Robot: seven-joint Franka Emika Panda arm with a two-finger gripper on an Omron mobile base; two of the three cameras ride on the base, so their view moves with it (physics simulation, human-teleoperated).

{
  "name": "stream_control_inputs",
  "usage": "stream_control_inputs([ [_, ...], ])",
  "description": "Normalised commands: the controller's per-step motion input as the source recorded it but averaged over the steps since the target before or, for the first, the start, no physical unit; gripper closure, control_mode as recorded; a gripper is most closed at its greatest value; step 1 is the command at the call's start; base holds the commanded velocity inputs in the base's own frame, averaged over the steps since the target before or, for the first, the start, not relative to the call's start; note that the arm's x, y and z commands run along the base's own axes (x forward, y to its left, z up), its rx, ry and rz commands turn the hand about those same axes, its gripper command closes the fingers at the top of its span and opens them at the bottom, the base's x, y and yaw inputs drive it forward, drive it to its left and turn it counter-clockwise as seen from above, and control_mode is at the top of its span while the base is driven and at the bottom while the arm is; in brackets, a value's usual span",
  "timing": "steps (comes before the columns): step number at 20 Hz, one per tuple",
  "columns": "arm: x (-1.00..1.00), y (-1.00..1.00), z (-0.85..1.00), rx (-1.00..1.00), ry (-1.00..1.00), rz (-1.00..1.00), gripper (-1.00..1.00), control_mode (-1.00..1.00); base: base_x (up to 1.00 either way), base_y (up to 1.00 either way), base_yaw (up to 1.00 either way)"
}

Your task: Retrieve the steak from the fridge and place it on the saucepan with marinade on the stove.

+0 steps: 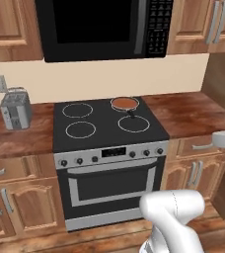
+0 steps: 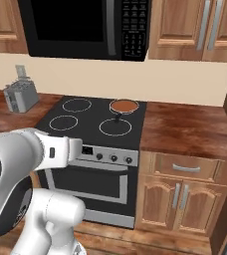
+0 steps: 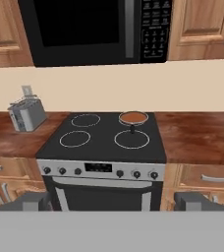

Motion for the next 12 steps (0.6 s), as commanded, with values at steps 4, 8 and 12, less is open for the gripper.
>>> stream_control_inputs([
  [4, 0.0, 0.0, 0.0, 0.0, 0.0, 0.0, -1.0, 1.0, -0.19, -0.45, 0.0],
  [8, 0.0, 0.0, 0.0, 0.0, 0.0, 0.0, -1.0, 1.0, -0.09, -0.68, 0.0],
  [12, 0.0, 0.0, 0.0, 0.0, 0.0, 0.0, -1.0, 1.0, -0.03, -0.77, 0.0],
])
